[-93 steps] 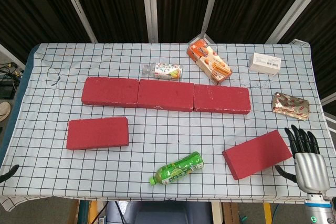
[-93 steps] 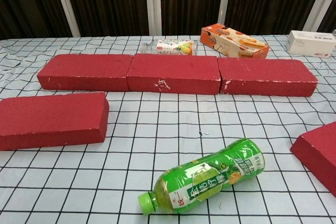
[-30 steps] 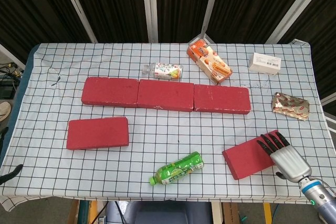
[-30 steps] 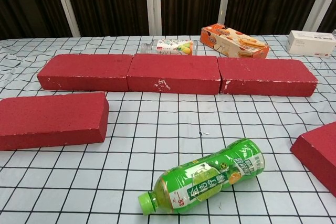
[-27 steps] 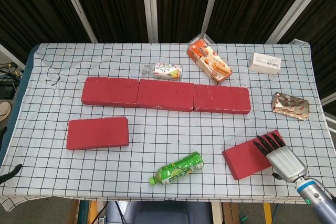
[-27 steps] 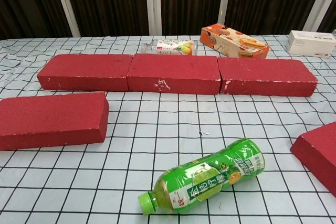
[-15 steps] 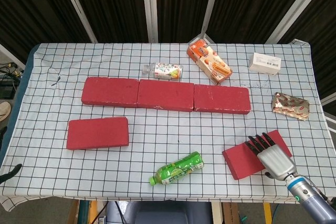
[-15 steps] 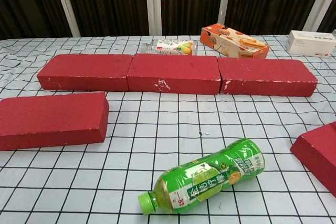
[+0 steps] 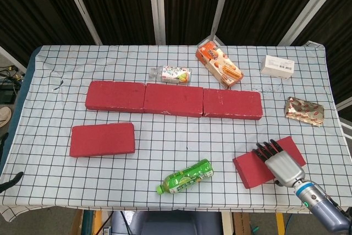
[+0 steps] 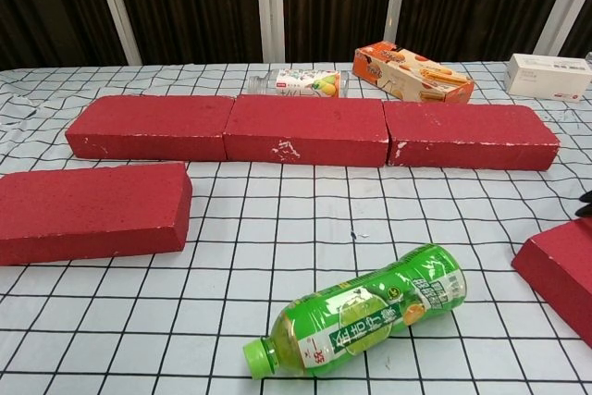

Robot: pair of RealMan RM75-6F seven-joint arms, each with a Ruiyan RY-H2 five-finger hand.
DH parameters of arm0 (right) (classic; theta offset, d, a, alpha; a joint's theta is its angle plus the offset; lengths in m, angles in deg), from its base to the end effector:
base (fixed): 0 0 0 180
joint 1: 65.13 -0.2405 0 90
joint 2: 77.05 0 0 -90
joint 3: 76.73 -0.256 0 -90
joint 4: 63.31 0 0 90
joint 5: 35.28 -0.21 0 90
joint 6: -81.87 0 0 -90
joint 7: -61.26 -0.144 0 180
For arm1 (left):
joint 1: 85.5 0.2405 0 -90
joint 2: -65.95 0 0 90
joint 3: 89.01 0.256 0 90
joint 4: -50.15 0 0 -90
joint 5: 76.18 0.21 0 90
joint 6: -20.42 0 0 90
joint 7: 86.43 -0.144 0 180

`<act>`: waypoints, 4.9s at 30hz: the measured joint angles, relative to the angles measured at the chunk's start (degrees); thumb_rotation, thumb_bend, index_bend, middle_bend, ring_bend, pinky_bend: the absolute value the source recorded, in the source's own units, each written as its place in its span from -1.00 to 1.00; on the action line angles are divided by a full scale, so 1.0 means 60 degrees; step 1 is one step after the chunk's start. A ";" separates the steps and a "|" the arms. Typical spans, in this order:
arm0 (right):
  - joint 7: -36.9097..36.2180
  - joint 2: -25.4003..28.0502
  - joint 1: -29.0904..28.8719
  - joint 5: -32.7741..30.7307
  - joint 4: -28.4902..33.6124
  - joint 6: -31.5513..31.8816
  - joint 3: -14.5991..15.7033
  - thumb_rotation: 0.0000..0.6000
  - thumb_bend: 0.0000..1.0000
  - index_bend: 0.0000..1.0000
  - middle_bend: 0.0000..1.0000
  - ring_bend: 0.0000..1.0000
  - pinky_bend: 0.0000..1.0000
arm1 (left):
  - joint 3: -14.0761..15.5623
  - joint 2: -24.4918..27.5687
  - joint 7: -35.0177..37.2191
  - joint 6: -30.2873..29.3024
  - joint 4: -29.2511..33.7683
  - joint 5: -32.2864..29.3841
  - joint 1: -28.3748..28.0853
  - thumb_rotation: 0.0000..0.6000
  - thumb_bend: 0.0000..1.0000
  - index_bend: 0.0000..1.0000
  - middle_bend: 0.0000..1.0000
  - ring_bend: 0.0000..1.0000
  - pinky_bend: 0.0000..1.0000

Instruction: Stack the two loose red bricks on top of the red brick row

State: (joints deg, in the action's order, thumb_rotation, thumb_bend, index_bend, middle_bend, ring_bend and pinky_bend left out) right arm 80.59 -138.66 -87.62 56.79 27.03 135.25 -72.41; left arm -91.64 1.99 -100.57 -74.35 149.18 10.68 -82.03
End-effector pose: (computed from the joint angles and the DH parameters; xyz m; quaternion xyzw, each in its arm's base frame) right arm -0.3012 -0.2252 0.0922 0.8548 -0.2554 0.1440 0.4283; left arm -0.3012 0.1342 0.1719 -0.5610 -0.3422 -0.3476 0.6689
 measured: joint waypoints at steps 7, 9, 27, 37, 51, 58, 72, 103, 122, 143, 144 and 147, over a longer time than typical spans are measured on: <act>0.0270 -0.0129 -0.0326 -0.0366 0.0174 -0.0460 -0.0119 1.00 -0.66 -1.00 -1.00 -1.00 -1.00 | -0.0032 -0.0004 -0.0014 0.0028 -0.0003 -0.0076 -0.0016 1.00 -0.85 -1.00 -1.00 -1.00 -0.73; 0.0366 -0.0173 -0.0427 -0.0527 0.0199 -0.0614 -0.0167 1.00 -0.66 -1.00 -1.00 -1.00 -1.00 | -0.0040 0.0001 0.0004 0.0032 -0.0010 -0.0091 -0.0018 1.00 -0.85 -1.00 -1.00 -1.00 -0.73; 0.0881 0.0003 -0.1030 -0.1676 0.0700 -0.1622 -0.0180 1.00 -0.66 -0.70 -0.51 -0.63 -1.00 | -0.0027 0.0097 0.0186 0.0141 0.0009 -0.0179 -0.0044 1.00 -0.85 -1.00 -1.00 -1.00 -0.73; 0.0046 0.0536 -0.1364 -0.1802 0.1117 -0.1558 -0.0553 1.00 -0.66 -0.39 -0.37 -0.50 -1.00 | -0.0027 0.0116 0.0219 0.0200 0.0016 -0.0205 -0.0074 1.00 -0.85 -1.00 -1.00 -1.00 -0.73; 0.1011 0.1748 -0.3501 -0.5318 0.2032 -0.2670 -0.1893 1.00 -0.66 -0.34 -0.25 -0.43 -1.00 | -0.0310 -0.0055 0.0126 0.0513 -0.0188 -0.0744 -0.0308 1.00 -0.85 -1.00 -1.00 -1.00 -0.72; 0.2868 0.1520 -0.6297 -0.9466 0.1913 -0.3151 -0.1434 1.00 -0.66 -0.34 -0.21 -0.43 -1.00 | -0.0624 -0.0162 0.0011 0.0805 -0.0319 -0.1479 -0.0484 1.00 -0.85 -1.00 -1.00 -1.00 -0.72; 0.6147 -0.1766 -1.1599 -1.9762 -0.0911 -0.2244 -0.0086 1.00 -0.66 -0.34 -0.21 -0.43 -1.00 | -0.0913 -0.0212 -0.0007 0.1146 -0.0535 -0.2295 -0.0673 1.00 -0.85 -1.00 -1.00 -1.00 -0.72; 1.0039 -0.4650 -1.1285 -2.0938 -0.4820 -0.1963 -0.2375 1.00 -0.66 -0.34 -0.21 -0.43 -1.00 | -0.0969 -0.0419 -0.0450 0.1225 -0.0668 -0.2733 -0.0889 1.00 -0.85 -1.00 -1.00 -1.00 -0.71; 1.0954 -0.5013 -1.0767 -2.0781 -0.4975 -0.1646 -0.3325 1.00 -0.66 -0.34 -0.22 -0.43 -1.00 | -0.0942 -0.0421 -0.0426 0.1184 -0.0706 -0.2758 -0.0917 1.00 -0.85 -1.00 -1.00 -1.00 -0.71; 1.1700 -0.5253 -1.0419 -2.0666 -0.5327 -0.1717 -0.4080 1.00 -0.66 -0.34 -0.22 -0.44 -1.00 | -0.0945 -0.0478 -0.0555 0.1094 -0.0706 -0.2817 -0.0928 1.00 -0.85 -1.00 -1.00 -1.00 -0.71; 1.1747 -0.5279 -1.0400 -2.0644 -0.5367 -0.1724 -0.4111 1.00 -0.66 -0.34 -0.22 -0.44 -1.00 | -0.0944 -0.0479 -0.0558 0.1091 -0.0704 -0.2818 -0.0928 1.00 -0.85 -1.00 -1.00 -1.00 -0.71; 1.1818 -0.5328 -1.0362 -2.0610 -0.5431 -0.1738 -0.4189 1.00 -0.66 -0.34 -0.22 -0.44 -1.00 | -0.0945 -0.0490 -0.0579 0.1092 -0.0712 -0.2828 -0.0935 1.00 -0.85 -1.00 -1.00 -1.00 -0.71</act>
State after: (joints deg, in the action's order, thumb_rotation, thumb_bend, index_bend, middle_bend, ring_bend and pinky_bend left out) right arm 151.50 -170.63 -149.79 -66.87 -5.55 124.82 -97.54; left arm -97.31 -0.95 -104.04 -67.80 144.90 -6.29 -87.64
